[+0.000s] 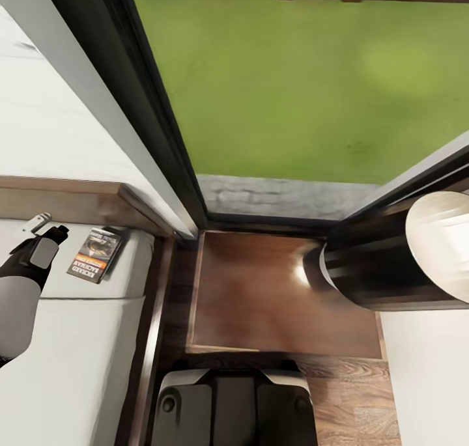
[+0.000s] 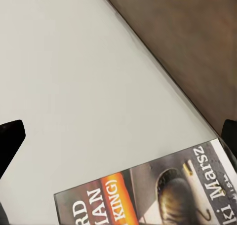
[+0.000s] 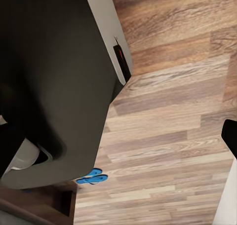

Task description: In the bedroom, move the book from the bed onto either nightstand, and place the two sandals side by side next to the bed.

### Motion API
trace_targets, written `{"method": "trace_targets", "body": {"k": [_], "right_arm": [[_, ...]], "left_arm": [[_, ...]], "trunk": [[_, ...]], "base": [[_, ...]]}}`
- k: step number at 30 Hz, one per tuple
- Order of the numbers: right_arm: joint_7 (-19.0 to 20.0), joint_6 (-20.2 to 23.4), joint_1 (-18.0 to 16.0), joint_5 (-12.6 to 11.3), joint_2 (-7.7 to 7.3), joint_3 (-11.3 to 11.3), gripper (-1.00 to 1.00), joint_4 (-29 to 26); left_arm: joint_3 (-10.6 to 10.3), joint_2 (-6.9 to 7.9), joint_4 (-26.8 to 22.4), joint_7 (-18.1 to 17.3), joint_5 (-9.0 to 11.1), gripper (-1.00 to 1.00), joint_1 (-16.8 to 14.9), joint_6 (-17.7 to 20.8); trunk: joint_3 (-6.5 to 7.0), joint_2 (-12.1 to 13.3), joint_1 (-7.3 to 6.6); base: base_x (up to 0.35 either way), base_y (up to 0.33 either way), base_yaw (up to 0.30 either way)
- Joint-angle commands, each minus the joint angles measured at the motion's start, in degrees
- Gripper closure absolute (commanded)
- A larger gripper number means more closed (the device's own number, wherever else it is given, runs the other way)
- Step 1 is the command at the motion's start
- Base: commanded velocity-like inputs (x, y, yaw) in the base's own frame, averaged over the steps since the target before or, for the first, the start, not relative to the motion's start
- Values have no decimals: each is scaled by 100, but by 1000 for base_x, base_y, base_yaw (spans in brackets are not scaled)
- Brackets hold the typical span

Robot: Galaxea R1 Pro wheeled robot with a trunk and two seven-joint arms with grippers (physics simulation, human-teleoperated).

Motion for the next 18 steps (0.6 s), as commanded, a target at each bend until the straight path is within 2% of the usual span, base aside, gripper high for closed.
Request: {"method": "trace_targets", "body": {"k": [1,18], "right_arm": [[31,-8,-7,-21,-3,-43,-100,22],[31,-8,-7,-21,-3,-45,-100,22]], "left_arm": [[3,-1,-11,19,51,-100,-1,25],[5,0,15,12,51,-100,-1,22]], "trunk": [[-23,-48,24],[-328,-730,398]], "base": [[0,0,0],[0,0,0]]}}
